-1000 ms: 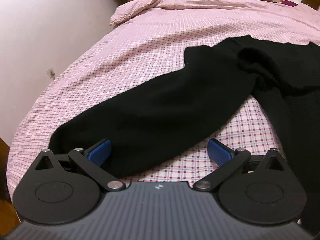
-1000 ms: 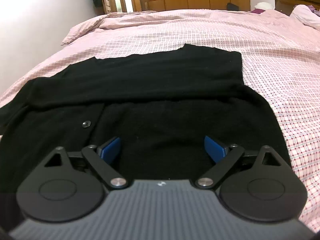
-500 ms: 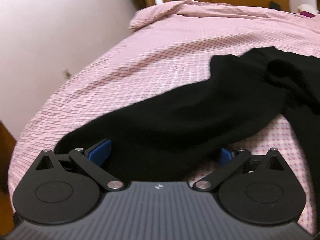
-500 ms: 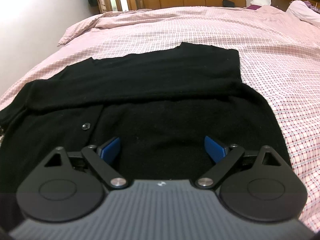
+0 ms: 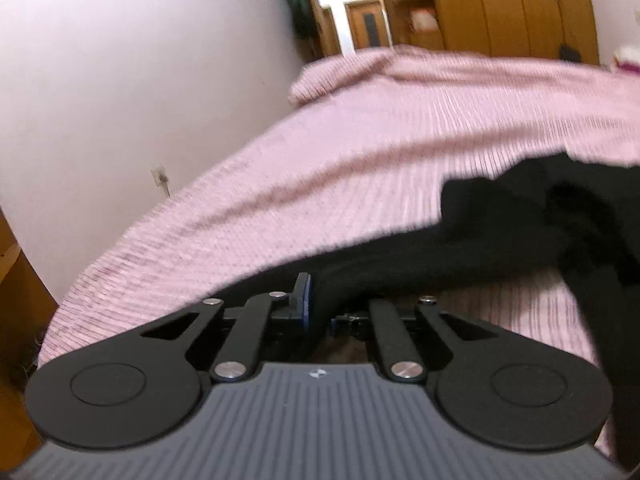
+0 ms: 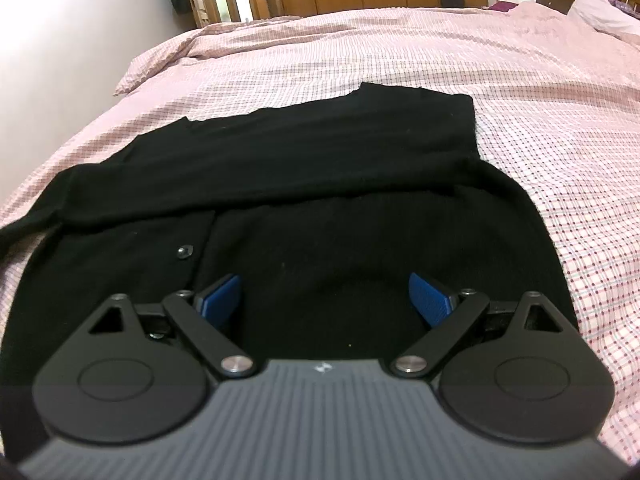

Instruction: Fold small clothes

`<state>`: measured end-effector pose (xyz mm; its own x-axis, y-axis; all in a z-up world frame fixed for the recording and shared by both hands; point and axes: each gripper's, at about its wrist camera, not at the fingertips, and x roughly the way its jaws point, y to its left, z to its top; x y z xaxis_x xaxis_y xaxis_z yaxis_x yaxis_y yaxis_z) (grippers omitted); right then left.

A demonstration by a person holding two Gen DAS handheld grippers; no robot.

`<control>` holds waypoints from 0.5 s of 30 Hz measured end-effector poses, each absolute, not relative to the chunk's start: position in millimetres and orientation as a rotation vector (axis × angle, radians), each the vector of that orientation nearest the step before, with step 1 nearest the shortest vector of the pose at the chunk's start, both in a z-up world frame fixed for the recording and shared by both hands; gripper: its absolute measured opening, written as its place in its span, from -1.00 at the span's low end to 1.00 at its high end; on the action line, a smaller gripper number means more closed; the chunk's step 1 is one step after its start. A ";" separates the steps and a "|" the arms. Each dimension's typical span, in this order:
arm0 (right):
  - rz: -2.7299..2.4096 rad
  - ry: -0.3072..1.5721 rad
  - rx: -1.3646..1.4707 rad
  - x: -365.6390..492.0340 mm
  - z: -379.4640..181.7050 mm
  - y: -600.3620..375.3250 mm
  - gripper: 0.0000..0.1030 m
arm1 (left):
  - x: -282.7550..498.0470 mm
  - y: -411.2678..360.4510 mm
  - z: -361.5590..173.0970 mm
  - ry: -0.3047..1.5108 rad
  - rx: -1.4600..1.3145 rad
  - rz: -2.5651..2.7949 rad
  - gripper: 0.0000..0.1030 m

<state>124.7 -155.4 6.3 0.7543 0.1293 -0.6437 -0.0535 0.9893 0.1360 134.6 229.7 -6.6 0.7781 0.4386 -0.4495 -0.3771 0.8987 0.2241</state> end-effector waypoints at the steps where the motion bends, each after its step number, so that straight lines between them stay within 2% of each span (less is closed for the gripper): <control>1: 0.096 0.714 0.112 124.7 7.0 -154.9 0.78 | 131.4 228.8 -0.7 0.496 0.117 0.446 -0.80; 15: 0.089 0.743 0.117 120.8 11.8 -154.4 0.77 | 121.9 197.4 71.9 0.298 -0.001 0.365 -0.81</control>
<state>120.8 -154.4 11.8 0.7334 0.1225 -0.6687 -0.0394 0.9896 0.1380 121.9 197.4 71.9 0.8911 0.3517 -0.2868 -0.3518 0.9346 0.0528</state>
